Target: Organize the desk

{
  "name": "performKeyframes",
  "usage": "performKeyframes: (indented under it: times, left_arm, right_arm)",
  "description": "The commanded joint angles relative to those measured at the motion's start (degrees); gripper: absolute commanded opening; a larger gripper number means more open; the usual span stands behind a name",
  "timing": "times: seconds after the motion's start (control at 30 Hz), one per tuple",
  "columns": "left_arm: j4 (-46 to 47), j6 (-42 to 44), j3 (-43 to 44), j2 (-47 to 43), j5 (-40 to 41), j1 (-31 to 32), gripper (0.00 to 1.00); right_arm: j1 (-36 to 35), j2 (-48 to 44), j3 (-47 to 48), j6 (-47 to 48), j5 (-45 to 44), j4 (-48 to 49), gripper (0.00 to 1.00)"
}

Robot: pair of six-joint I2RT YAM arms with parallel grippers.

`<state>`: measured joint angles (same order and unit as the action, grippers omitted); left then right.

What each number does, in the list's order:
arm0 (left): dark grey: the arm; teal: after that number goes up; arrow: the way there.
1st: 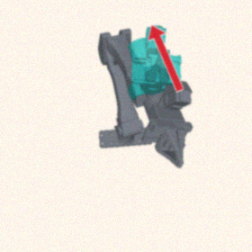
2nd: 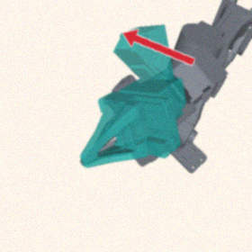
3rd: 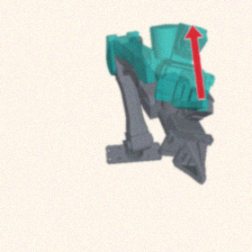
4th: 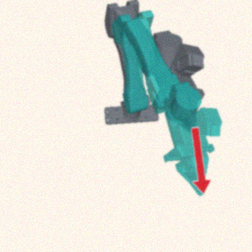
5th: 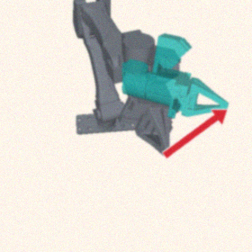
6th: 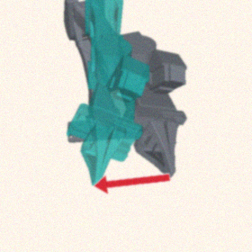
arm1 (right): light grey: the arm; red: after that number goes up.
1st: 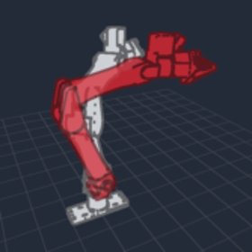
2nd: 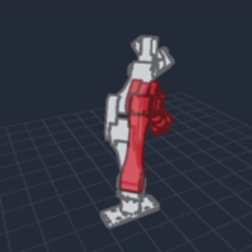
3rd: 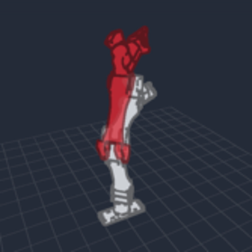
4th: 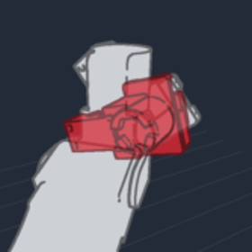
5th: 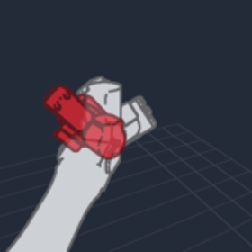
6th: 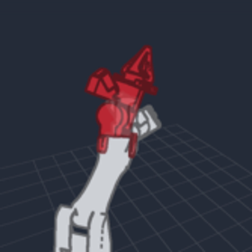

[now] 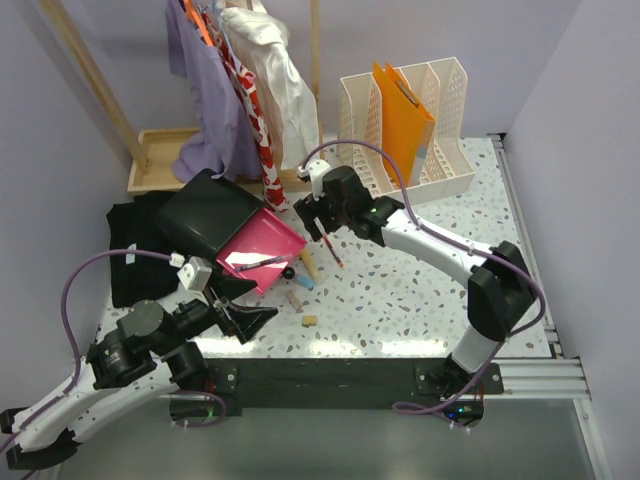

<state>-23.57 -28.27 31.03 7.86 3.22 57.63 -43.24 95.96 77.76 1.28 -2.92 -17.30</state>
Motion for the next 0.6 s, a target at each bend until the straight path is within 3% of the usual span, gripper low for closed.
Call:
performKeyframes:
  times: [0.0, 0.3, 0.57]
  left_arm:
    - [2.57, 1.11, -0.26, 0.14, 0.12, -0.06, 1.00]
    - [2.57, 1.20, -0.35, 0.32, -0.23, -0.15, 1.00]
    - [2.66, 1.11, -0.35, 0.32, -0.41, -0.23, 1.00]
  right_arm:
    - [1.40, 3.78, -1.72, -9.79, -6.31, 3.41, 0.83]
    - [5.45, 12.93, -1.47, -11.47, -5.88, 3.07, 0.67]
    - [5.54, 15.66, -1.20, -10.77, -3.85, 2.62, 0.61]
